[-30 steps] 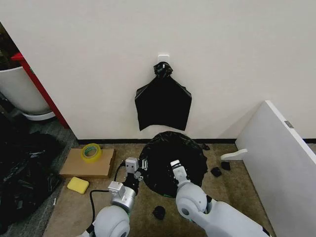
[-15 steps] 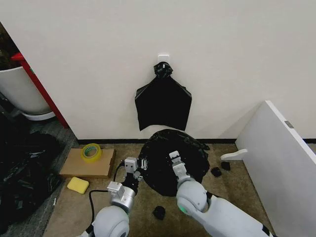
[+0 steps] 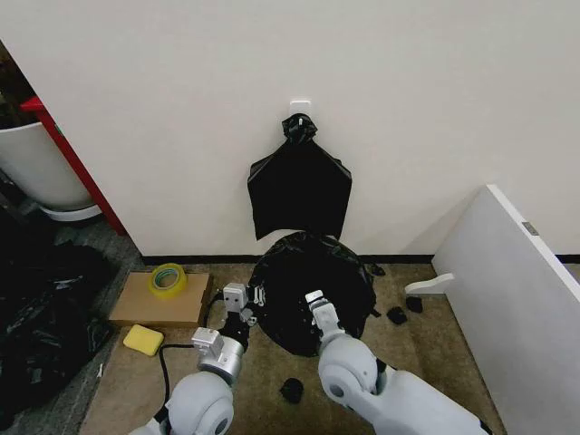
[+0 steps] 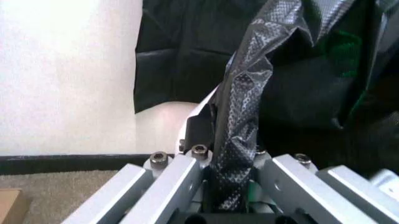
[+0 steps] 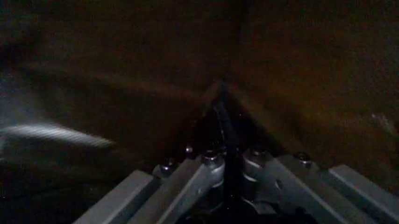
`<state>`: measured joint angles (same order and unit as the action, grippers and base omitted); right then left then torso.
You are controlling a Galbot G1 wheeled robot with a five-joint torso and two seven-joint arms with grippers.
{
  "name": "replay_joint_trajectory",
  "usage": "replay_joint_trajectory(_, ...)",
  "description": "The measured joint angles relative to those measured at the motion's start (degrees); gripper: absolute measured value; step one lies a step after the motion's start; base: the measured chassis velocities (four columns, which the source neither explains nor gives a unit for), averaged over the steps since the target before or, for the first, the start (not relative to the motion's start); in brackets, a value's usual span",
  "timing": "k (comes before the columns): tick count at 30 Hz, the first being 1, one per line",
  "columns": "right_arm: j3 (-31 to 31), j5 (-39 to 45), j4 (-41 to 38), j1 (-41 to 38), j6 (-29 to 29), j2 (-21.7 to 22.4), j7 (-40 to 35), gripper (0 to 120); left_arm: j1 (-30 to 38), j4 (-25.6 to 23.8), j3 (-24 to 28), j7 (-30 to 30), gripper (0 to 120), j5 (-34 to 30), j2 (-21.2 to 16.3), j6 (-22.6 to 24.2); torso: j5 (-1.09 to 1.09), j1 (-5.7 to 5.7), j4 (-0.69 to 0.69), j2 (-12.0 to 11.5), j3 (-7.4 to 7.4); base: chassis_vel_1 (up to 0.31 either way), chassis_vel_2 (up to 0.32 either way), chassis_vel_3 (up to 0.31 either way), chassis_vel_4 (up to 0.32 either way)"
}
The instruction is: Place the garbage bag over the trash bin.
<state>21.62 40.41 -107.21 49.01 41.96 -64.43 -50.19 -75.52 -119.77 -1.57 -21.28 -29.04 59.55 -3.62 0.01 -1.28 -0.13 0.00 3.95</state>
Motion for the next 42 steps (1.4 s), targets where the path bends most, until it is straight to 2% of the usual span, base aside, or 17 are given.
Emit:
replay_joint_trajectory(5,-0.26,-8.34,0.79,0.25,-2.26,0.67,2.61,0,-0.13,-0.02,-0.29,0.12,0,0.03,0.15,0.00,0.01,0.00,0.00,0.00,0.00,0.000,0.000,0.000,0.000)
replay_joint_trajectory(8,-0.55,-9.46,-0.15,0.89,-3.32,1.11,3.45,0,-0.07,0.21,-0.36,0.13,0,0.01,0.23,0.00,0.01,0.00,0.00,0.00,0.00,0.000,0.000,0.000,0.000)
replay_joint_trajectory(11,-2.07,-12.30,-4.64,4.63,-11.67,3.40,9.10,0,0.58,1.56,-0.78,0.05,0,-0.41,0.65,-0.02,0.01,0.00,-0.01,0.00,0.00,0.000,0.000,0.000,0.000)
replay_joint_trajectory(12,-2.07,-12.30,-4.64,4.63,-11.67,3.40,9.10,0,0.58,1.56,-0.78,0.05,0,-0.41,0.65,-0.02,0.01,0.00,-0.01,0.00,0.00,0.000,0.000,0.000,0.000)
replay_joint_trajectory(14,-3.15,-14.96,-6.83,7.40,-19.29,4.95,13.80,6,1.13,2.10,-1.07,0.00,0,-1.44,0.89,0.01,0.01,0.00,-0.02,0.00,0.00,0.000,0.000,0.000,0.000)
replay_joint_trajectory(18,-5.02,-24.14,-8.13,12.02,-40.05,7.30,26.72,22,2.08,2.75,-2.65,-0.45,0,-4.34,1.30,0.93,0.00,0.00,-0.02,0.00,0.00,0.000,0.000,0.000,0.000)
replay_joint_trajectory(19,-5.66,-24.84,-8.19,12.64,-43.79,7.45,30.20,26,2.27,2.85,-3.05,-0.70,0,-5.12,1.35,1.32,0.02,0.00,0.00,0.00,0.00,0.000,0.000,0.000,0.000)
replay_joint_trajectory(20,-5.66,-24.84,-8.19,12.64,-43.79,7.45,30.20,26,2.27,2.85,-3.05,-0.70,0,-5.12,1.35,1.32,0.02,0.00,0.00,0.00,0.00,0.000,0.000,0.000,0.000)
replay_joint_trajectory(21,-6.32,-25.26,-8.29,13.13,-46.53,7.51,33.03,31,2.45,2.97,-3.30,-0.90,0,-5.73,1.39,1.64,0.02,0.00,0.00,0.00,0.00,0.000,0.000,0.000,0.000)
replay_joint_trajectory(24,-10.69,-25.22,-8.33,15.41,-59.21,7.31,47.80,44,3.33,3.64,-4.27,-2.24,0,-10.13,1.77,3.74,0.01,0.00,-0.01,0.00,0.00,0.000,0.000,0.000,0.000)
replay_joint_trajectory(27,-13.35,-23.45,-8.31,16.98,-67.78,6.50,55.43,55,3.20,3.69,-5.35,-4.23,0,-15.71,2.92,6.78,0.01,0.00,-0.01,0.00,0.00,0.000,0.000,0.000,0.000)
replay_joint_trajectory(28,-13.35,-23.45,-8.31,16.98,-67.78,6.50,55.43,55,3.20,3.69,-5.35,-4.23,0,-15.71,2.92,6.78,0.01,0.00,-0.01,0.00,0.00,0.000,0.000,0.000,0.000)
replay_joint_trajectory(30,-14.10,-22.75,-9.00,18.46,-70.02,5.57,54.60,64,3.00,3.18,-6.25,-6.76,0,-20.62,4.25,10.04,0.00,0.00,0.01,0.00,0.00,0.000,0.000,0.000,0.000)
replay_joint_trajectory(32,-15.00,-24.11,-9.83,20.25,-70.89,4.46,50.60,74,3.22,2.76,-7.10,-9.48,0,-25.45,5.62,13.47,0.00,0.00,-0.01,0.00,0.00,0.000,0.000,0.000,0.000)
replay_joint_trajectory(34,-15.79,-25.47,-10.23,21.32,-70.96,3.88,48.15,77,3.38,2.74,-7.86,-10.89,0,-27.43,6.22,15.19,0.00,0.00,-0.02,0.00,0.00,0.000,0.000,0.000,0.000)
replay_joint_trajectory(38,-19.22,-35.08,-10.77,24.29,-67.28,2.40,36.54,95,4.02,3.47,-14.30,-16.65,0,-37.23,8.95,20.42,0.00,0.00,-0.02,0.00,0.00,0.000,0.000,0.000,0.000)
replay_joint_trajectory(42,-19.47,-36.79,-9.54,24.26,-64.67,2.05,30.36,100,4.18,4.11,-19.81,-20.80,0,-45.24,10.61,23.43,0.01,0.00,0.00,0.00,0.00,0.000,0.000,0.000,0.000)
